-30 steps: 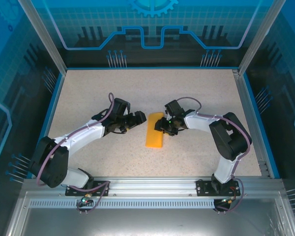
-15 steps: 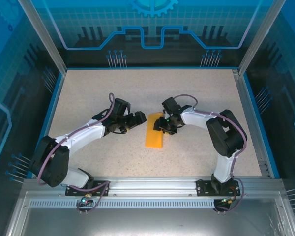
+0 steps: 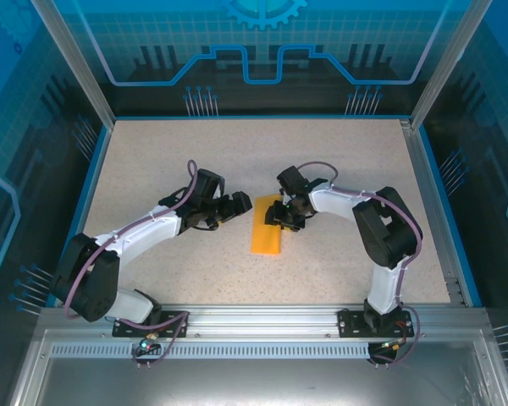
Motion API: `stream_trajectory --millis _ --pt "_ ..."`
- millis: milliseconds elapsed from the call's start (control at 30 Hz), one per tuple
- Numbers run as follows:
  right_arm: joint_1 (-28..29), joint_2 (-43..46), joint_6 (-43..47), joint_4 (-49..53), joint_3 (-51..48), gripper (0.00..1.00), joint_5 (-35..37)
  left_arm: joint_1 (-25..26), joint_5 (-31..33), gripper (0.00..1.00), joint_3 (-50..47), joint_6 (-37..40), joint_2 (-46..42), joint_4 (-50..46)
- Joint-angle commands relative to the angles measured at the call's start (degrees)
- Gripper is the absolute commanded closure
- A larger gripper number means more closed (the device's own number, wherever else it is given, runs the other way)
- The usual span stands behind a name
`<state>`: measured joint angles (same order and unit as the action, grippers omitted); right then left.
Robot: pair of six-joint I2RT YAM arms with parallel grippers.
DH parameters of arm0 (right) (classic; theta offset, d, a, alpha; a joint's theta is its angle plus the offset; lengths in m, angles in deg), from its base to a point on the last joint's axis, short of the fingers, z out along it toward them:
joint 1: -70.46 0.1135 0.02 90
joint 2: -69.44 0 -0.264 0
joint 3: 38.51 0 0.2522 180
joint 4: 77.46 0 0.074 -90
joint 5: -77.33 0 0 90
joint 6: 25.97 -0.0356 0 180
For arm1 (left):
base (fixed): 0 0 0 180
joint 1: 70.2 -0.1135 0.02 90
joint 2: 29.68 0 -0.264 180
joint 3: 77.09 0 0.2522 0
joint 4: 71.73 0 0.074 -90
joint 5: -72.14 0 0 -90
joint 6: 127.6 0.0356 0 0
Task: Fold a paper plane with a square sheet of paper (pick it up from the middle)
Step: Fold the square sheet of paper in half at the center of the table, then hold the square sheet of paper at the center of the table.
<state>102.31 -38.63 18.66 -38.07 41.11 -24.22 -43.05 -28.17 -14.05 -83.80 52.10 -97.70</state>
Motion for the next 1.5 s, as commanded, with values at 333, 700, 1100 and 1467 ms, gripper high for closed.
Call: stream_trajectory --millis 333,700,1100,1467 --pt "0.41 -4.96 0.14 4.17 -2.03 0.49 4.81 -0.23 -3.98 0.45 0.57 -0.67 3.57 0.79" --pt "0.38 -5.31 -0.29 4.30 -2.50 0.49 5.31 0.43 -9.99 1.00 2.59 -5.97 11.90 7.74" --pt "0.41 -5.70 -0.20 4.36 -2.65 0.49 5.39 2.15 -12.50 1.00 5.48 -8.11 20.21 11.32" --pt "0.44 -5.80 -0.25 4.37 -2.67 0.49 5.18 3.57 -11.39 1.00 6.14 -7.22 23.58 11.41"
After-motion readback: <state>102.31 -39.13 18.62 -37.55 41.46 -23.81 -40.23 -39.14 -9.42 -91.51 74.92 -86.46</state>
